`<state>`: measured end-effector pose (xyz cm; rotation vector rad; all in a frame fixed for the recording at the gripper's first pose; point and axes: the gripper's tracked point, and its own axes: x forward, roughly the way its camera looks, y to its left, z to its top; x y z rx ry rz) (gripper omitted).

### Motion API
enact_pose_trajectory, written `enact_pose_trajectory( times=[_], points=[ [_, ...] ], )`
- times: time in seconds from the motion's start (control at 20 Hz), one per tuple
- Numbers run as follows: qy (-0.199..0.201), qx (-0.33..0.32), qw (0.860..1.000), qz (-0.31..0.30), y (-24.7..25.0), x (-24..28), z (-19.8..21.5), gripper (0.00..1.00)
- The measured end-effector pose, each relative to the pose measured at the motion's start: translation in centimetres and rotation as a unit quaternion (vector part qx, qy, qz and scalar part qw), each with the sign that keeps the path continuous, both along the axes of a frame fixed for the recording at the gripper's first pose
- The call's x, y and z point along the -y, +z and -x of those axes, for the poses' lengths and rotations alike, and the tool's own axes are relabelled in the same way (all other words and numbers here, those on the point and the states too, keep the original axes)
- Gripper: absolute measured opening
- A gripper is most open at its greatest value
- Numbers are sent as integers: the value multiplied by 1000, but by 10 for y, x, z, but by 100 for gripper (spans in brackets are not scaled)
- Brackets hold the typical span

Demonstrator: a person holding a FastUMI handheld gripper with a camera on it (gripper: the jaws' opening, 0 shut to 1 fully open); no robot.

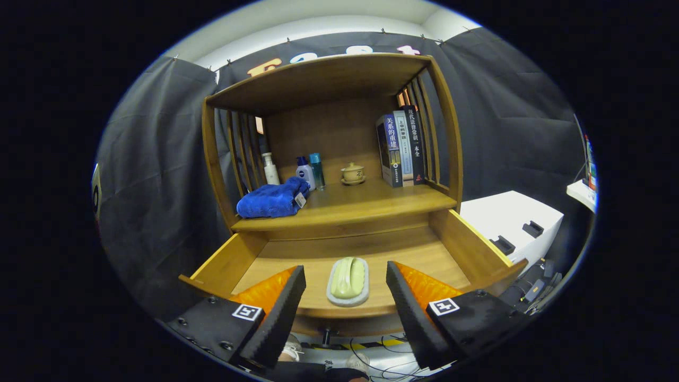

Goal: Pull open the drawer, take out the items inside it, and place them on the countertop above the cabinet.

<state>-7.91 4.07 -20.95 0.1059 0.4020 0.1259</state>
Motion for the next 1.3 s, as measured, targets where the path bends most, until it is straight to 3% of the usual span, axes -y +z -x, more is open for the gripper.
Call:
enact_pose_trajectory(
  times=[0.2,0.45,0.85,1.15,1.3],
  points=[
    [14,-39,998,40,-5,-5,-36,99],
    [26,-112,992,45,-31,-19,-69,99],
    [20,-266,963,38,-79,-28,-96,99],
    [19,-345,937,58,-114,-27,-96,80],
    [11,-371,926,66,-127,-26,-99,65]
  ],
)
